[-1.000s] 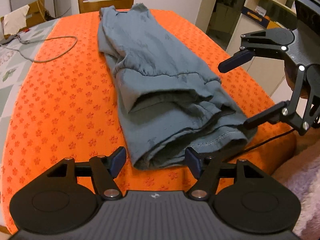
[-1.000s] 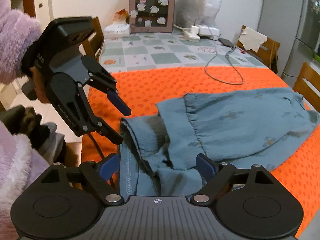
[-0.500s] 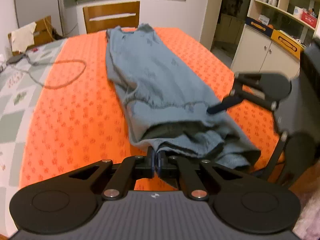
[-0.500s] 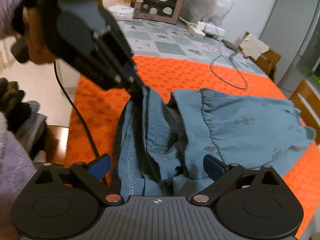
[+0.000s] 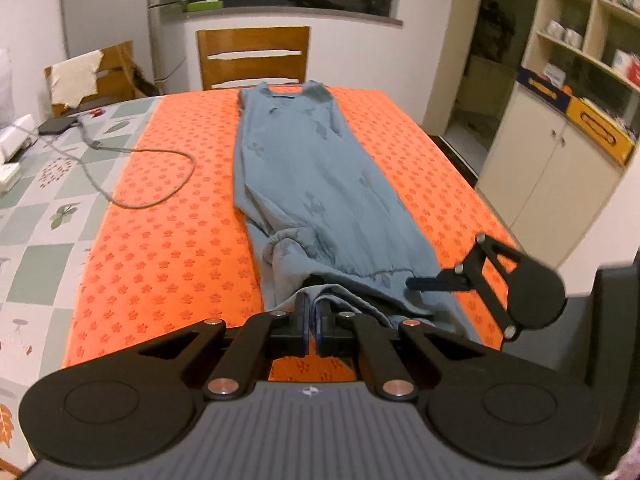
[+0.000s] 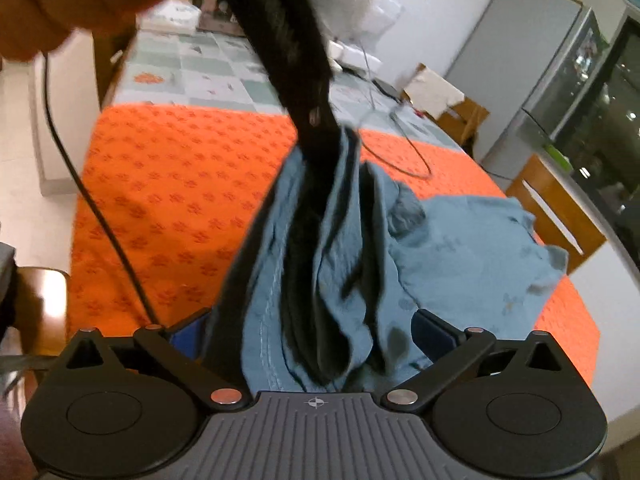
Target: Fold clothes
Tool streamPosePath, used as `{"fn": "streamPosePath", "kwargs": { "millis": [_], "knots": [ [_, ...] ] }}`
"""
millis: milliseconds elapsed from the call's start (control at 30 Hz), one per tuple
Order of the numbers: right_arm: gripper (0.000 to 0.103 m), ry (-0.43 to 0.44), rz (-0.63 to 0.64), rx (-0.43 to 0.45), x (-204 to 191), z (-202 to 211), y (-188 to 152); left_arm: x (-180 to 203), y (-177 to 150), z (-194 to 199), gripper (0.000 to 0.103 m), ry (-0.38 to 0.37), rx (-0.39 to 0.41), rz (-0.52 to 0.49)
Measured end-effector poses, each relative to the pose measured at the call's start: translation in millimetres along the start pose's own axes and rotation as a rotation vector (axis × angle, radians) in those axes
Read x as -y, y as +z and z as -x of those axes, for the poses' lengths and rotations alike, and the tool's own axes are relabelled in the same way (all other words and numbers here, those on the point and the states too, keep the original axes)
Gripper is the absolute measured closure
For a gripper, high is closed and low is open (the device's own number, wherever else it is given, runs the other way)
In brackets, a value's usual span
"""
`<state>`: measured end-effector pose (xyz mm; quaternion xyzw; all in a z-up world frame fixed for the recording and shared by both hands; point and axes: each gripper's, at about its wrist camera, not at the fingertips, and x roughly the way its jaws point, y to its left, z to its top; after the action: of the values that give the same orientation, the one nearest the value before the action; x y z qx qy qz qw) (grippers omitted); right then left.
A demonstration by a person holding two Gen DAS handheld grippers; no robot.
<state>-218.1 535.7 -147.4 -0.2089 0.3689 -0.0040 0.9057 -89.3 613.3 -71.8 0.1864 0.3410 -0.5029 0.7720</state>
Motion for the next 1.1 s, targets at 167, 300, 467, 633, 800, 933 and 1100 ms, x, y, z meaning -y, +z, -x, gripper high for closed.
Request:
{"fn": "streamPosePath", "kwargs": {
  "millis": [167,300,467,633,800,933,1100],
  "knots": [
    [0.001,-0.035,0.039,-0.001,1.3,-5.3,-5.7,0.8,0.5,2.7,0.100,0.043,0.003,0.047],
    [0.004,-0.079,0.113,0.022,7.7,-6.7,-7.2,4.0,-2.2,6.1,0.100,0.076,0.008,0.115],
    [0.055,0.035,0.156,-0.001,37.7,-9.8,-0.6,13.5,-3.9,22.3,0.098,0.129,0.045,0.231],
    [0.085,0.222,0.172,0.001,85.0,-3.4,11.2,45.6,-0.7,57.0,0.066,0.271,0.124,0.342],
    [0.087,0.453,0.149,0.005,149.3,-3.6,28.6,98.2,2.9,79.4,0.049,0.490,0.168,0.524],
    [0.087,0.596,0.130,0.005,199.2,-8.6,45.9,142.1,7.3,85.0,0.041,0.615,0.221,0.629],
    [0.087,0.715,0.079,-0.034,265.3,-28.1,70.9,182.7,19.3,77.0,0.038,0.687,0.242,0.695]
  ]
}}
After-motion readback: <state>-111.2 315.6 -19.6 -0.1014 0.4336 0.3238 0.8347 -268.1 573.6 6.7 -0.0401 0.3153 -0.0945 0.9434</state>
